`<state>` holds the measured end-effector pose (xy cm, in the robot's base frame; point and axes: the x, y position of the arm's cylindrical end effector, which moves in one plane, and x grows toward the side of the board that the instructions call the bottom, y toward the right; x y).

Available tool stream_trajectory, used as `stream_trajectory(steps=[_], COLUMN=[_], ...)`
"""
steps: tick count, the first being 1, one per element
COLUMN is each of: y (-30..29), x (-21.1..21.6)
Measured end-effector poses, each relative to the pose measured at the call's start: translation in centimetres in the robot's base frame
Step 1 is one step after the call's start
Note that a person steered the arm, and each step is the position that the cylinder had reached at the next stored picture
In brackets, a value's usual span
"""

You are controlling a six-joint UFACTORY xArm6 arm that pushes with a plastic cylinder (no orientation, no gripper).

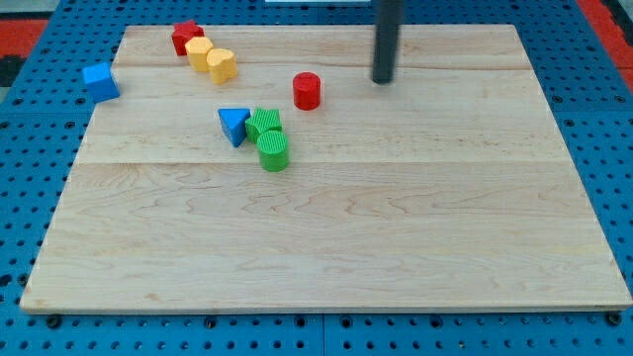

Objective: Push the red circle to top centre

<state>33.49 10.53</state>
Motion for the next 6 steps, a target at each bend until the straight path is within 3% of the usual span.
stream_trajectory(steps=[1,3,4,6], y=[-2.6,-16.2,-17.2,-13.8], x=[2.7,-0.7,-4.3,-6.5])
